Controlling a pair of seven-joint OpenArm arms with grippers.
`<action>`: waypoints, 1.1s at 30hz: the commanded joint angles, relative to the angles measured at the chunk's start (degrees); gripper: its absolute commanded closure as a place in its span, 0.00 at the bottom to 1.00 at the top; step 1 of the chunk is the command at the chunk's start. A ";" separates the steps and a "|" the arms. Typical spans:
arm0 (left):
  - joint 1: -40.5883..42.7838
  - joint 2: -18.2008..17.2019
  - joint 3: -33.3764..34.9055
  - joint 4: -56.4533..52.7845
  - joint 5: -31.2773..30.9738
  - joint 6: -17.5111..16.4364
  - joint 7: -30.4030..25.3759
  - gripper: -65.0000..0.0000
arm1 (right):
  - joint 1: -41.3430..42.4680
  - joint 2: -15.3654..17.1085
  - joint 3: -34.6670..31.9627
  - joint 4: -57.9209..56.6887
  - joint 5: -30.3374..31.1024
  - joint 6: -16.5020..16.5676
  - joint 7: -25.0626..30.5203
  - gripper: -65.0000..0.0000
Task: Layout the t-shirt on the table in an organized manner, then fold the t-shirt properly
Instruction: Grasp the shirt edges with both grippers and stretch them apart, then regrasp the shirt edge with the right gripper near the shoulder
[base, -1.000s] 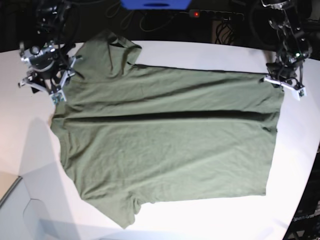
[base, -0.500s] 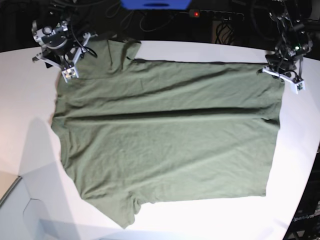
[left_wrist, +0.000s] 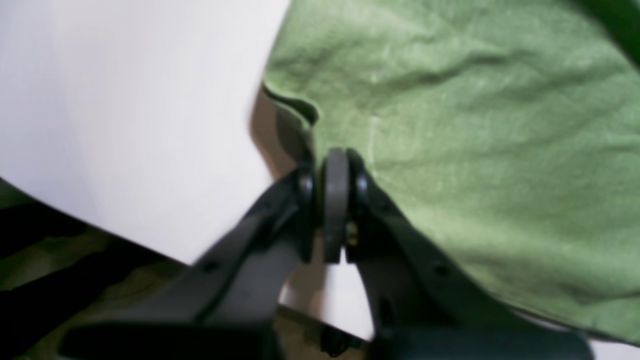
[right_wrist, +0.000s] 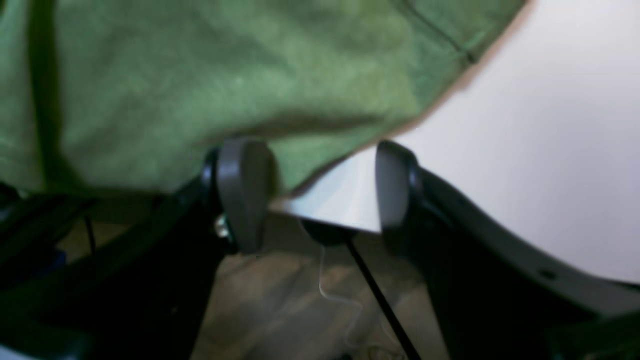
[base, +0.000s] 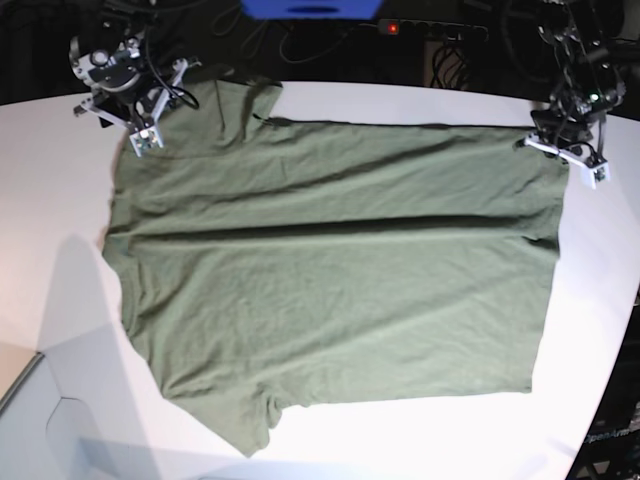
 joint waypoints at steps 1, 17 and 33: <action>0.20 -0.57 -0.17 0.89 0.13 0.38 -0.14 1.00 | -0.15 -0.12 -0.09 -1.19 -0.41 0.01 -0.97 0.47; 0.20 -0.57 -0.17 1.86 -0.14 0.38 -0.14 1.00 | -0.06 0.49 0.18 -1.10 -0.41 0.01 -0.79 1.00; 0.20 0.13 -5.45 15.22 -0.40 -0.06 -0.14 1.00 | 4.95 -0.03 6.68 7.60 -0.41 0.01 -0.97 1.00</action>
